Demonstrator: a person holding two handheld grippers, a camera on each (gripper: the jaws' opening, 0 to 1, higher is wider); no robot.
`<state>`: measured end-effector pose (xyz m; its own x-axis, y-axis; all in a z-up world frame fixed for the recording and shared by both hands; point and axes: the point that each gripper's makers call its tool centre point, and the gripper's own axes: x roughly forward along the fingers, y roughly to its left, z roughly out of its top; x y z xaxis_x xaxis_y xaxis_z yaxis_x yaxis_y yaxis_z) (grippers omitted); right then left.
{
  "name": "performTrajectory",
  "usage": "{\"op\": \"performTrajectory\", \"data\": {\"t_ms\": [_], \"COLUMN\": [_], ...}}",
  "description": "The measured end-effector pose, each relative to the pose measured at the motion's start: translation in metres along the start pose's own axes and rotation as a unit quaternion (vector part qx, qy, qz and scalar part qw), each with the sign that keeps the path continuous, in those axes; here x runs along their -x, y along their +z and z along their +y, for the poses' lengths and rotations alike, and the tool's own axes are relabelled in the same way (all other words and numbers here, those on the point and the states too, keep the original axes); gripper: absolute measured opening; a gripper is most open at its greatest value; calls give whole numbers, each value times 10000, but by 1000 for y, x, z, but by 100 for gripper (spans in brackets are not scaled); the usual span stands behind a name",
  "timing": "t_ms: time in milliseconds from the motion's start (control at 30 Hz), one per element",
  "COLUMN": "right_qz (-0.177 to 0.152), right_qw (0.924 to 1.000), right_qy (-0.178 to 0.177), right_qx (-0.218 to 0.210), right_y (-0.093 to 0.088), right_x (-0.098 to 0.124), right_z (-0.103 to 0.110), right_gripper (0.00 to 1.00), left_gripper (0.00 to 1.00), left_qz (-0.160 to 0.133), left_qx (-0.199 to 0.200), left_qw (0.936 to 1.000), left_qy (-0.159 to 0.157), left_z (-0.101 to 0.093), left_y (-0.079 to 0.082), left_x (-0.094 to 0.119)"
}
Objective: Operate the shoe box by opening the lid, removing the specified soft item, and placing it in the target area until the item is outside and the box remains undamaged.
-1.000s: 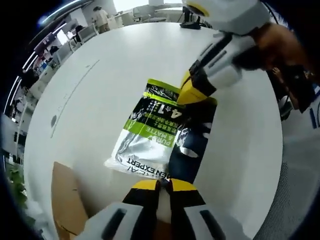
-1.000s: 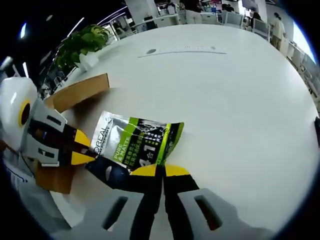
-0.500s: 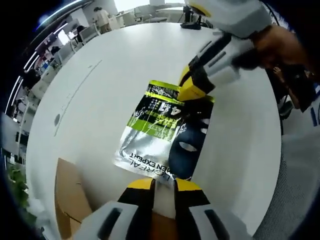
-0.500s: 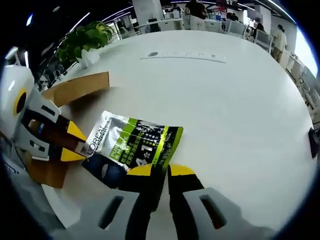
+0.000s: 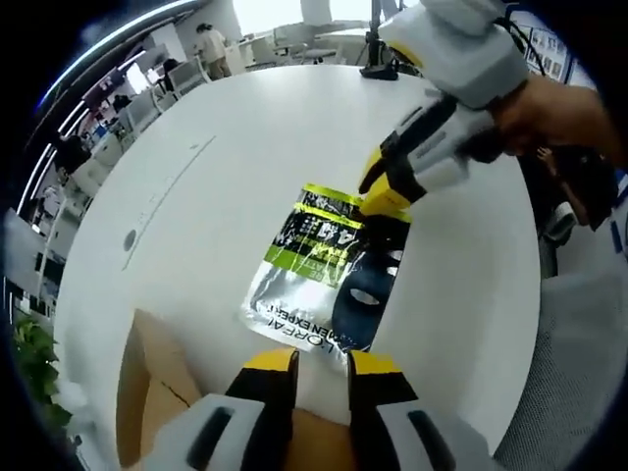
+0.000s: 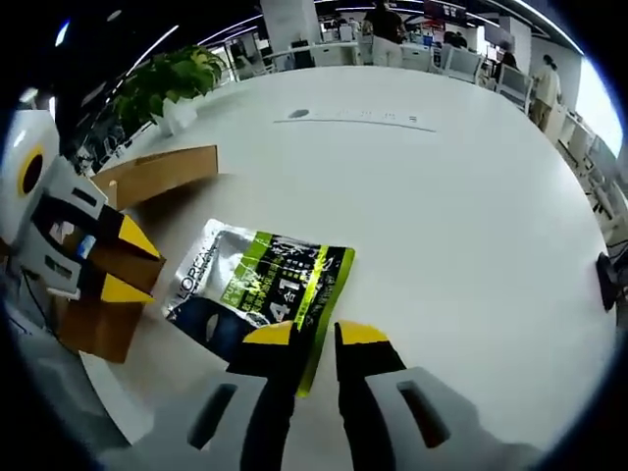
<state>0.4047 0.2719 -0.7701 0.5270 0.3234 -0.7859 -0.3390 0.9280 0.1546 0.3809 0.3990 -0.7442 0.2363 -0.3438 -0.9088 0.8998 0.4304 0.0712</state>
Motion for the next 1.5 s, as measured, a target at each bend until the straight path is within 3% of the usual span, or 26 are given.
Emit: {"op": "performTrajectory", "data": {"t_ms": [333, 667, 1067, 1267, 1500], "right_qz": [-110, -249, -455, -607, -779], "right_qw": [9999, 9992, 9973, 9943, 9911], "right_qy": [-31, 26, 124, 295, 482], "right_qx": [94, 301, 559, 822, 962], "right_y": [3, 9, 20, 31, 41], "right_x": [19, 43, 76, 93, 101], "right_z": [5, 17, 41, 68, 100], "right_gripper": [19, 26, 30, 32, 32], "left_gripper": [24, 28, 29, 30, 31], "left_qz": [-444, -972, -1219, -1374, -1425], "left_qx": [413, 845, 806, 953, 1169], "left_qw": [9981, 9913, 9893, 9859, 9827], "left_qy": [-87, -253, -21, 50, 159], "left_z": [-4, -13, -18, -18, -14], "left_y": [8, 10, -3, -12, -33], "left_x": [21, 45, 78, 92, 103]}}
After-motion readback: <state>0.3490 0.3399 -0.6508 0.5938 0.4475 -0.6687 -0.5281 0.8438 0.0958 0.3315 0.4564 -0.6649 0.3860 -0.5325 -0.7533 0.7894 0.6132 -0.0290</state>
